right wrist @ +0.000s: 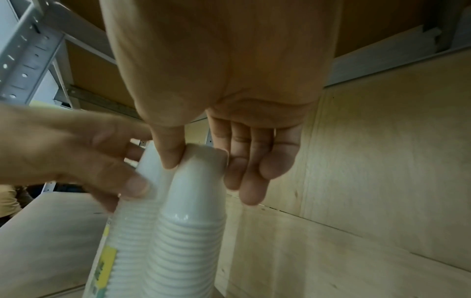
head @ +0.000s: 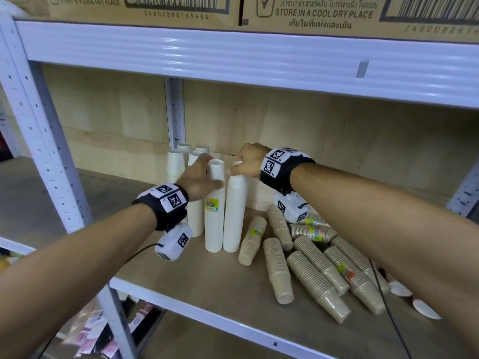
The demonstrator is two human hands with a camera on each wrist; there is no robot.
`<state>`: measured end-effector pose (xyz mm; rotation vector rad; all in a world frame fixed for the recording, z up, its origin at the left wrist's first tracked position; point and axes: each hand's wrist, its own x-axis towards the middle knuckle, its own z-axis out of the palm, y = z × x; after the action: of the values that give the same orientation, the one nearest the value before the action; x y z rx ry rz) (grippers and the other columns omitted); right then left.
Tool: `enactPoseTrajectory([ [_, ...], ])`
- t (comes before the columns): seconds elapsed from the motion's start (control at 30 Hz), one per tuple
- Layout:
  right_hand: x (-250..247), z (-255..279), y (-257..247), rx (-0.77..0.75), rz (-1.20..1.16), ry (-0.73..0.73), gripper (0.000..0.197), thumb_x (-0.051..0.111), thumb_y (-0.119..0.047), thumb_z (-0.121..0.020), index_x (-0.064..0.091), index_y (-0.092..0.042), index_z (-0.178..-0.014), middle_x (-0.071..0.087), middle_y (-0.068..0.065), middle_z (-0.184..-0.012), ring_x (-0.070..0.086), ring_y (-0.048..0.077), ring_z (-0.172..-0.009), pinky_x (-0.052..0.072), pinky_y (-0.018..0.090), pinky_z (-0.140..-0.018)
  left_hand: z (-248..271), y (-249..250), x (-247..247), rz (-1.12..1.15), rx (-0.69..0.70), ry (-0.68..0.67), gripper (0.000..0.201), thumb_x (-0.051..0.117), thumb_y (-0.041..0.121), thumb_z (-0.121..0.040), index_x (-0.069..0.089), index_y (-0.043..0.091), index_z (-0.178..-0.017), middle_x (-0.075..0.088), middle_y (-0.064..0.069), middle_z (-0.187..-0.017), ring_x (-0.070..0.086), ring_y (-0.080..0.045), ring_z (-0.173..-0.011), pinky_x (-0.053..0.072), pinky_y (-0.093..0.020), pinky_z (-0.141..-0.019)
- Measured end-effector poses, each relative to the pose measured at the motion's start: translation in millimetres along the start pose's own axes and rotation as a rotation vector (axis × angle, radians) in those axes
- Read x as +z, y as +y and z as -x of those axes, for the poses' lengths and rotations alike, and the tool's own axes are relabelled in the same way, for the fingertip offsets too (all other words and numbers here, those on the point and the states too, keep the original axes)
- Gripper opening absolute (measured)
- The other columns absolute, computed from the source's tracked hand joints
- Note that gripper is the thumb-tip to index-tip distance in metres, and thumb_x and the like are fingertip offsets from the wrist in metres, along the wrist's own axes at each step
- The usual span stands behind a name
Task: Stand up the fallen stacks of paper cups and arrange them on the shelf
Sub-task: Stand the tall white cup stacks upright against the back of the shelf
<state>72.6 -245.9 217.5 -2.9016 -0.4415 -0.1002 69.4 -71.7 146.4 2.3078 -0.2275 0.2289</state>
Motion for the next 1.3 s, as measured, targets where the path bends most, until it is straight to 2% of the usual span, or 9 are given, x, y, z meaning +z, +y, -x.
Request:
enactPoseTrajectory([
  [0.23,-6,-2,-6,-0.012,0.045,-0.053,0.031,0.067,-0.041,-0.084,0.06,-0.011,-0.087,0.057,0.002,-0.074,0.053,0.016,-0.059,0.04,0.024,-0.051,-12,28,-31,-0.227,0.104,-0.165,0.052,0.071,0.015,-0.085,0.053,0.022,-0.133,0.055,-0.004,-0.133,0.055,-0.021,-0.116,0.049,-0.04,-0.099],
  [0.47,-7,-2,-4,-0.046,0.074,-0.096,0.038,0.066,-0.031,-0.083,0.065,-0.012,-0.116,0.066,0.008,-0.112,0.063,0.026,-0.098,0.05,0.031,-0.076,-16,30,-28,-0.254,0.091,-0.064,0.044,0.076,0.026,-0.082,0.06,0.017,-0.122,0.065,-0.008,-0.112,0.062,-0.024,-0.096,0.055,-0.04,-0.086],
  [0.53,-7,-2,-3,-0.047,0.069,-0.079,0.042,0.067,-0.03,-0.082,0.064,-0.015,-0.121,0.065,0.006,-0.116,0.062,0.026,-0.102,0.051,0.034,-0.082,-17,28,-26,-0.227,0.086,-0.085,0.052,0.076,0.028,-0.082,0.056,0.02,-0.129,0.063,-0.007,-0.118,0.061,-0.024,-0.103,0.053,-0.041,-0.091],
  [0.63,-5,-3,-2,-0.041,0.062,-0.038,0.04,0.067,-0.038,-0.082,0.065,-0.013,-0.113,0.065,0.004,-0.106,0.063,0.024,-0.094,0.048,0.029,-0.071,-17,28,-24,-0.194,0.108,-0.152,0.058,0.072,0.023,-0.085,0.051,0.022,-0.138,0.056,-0.004,-0.134,0.053,-0.022,-0.122,0.048,-0.041,-0.101],
  [0.77,-5,-4,-1,-0.045,0.059,-0.053,0.034,0.067,-0.032,-0.084,0.065,-0.01,-0.11,0.066,0.006,-0.098,0.059,0.019,-0.076,0.042,0.024,-0.056,-20,29,-23,-0.238,0.133,-0.133,0.047,0.071,0.023,-0.085,0.059,0.018,-0.13,0.057,-0.004,-0.133,0.054,-0.023,-0.12,0.048,-0.043,-0.1],
  [0.93,-10,-1,2,-0.072,0.04,-0.093,0.041,0.066,-0.02,-0.084,0.062,-0.019,-0.125,0.058,0.0,-0.107,0.056,0.018,-0.09,0.037,0.021,-0.055,-20,32,-21,-0.263,0.17,-0.137,0.042,0.072,0.022,-0.085,0.061,0.017,-0.125,0.061,-0.006,-0.127,0.057,-0.025,-0.115,0.05,-0.046,-0.097],
  [1.03,-11,-1,2,-0.056,0.018,-0.061,0.038,0.066,-0.029,-0.085,0.064,-0.016,-0.121,0.063,0.003,-0.108,0.056,0.015,-0.076,0.043,0.023,-0.059,-20,36,-22,-0.303,0.184,-0.143,0.042,0.071,0.022,-0.086,0.062,0.015,-0.126,0.062,-0.006,-0.124,0.058,-0.026,-0.113,0.05,-0.046,-0.096],
  [1.13,-11,-2,2,-0.032,0.008,-0.033,0.038,0.065,-0.037,-0.087,0.065,-0.01,-0.113,0.064,0.005,-0.096,0.054,0.014,-0.066,0.044,0.026,-0.059,-21,36,-23,-0.323,0.182,-0.143,0.044,0.071,0.024,-0.085,0.061,0.017,-0.128,0.061,-0.006,-0.128,0.057,-0.025,-0.114,0.049,-0.044,-0.097],
  [1.3,-11,-1,0,-0.017,-0.028,-0.071,0.031,0.067,-0.027,-0.086,0.067,-0.013,-0.114,0.059,-0.004,-0.078,0.057,0.012,-0.064,0.044,0.021,-0.053,-21,35,-24,-0.317,0.169,-0.147,0.048,0.071,0.023,-0.086,0.058,0.015,-0.132,0.058,-0.006,-0.134,0.055,-0.023,-0.117,0.048,-0.041,-0.098],
])
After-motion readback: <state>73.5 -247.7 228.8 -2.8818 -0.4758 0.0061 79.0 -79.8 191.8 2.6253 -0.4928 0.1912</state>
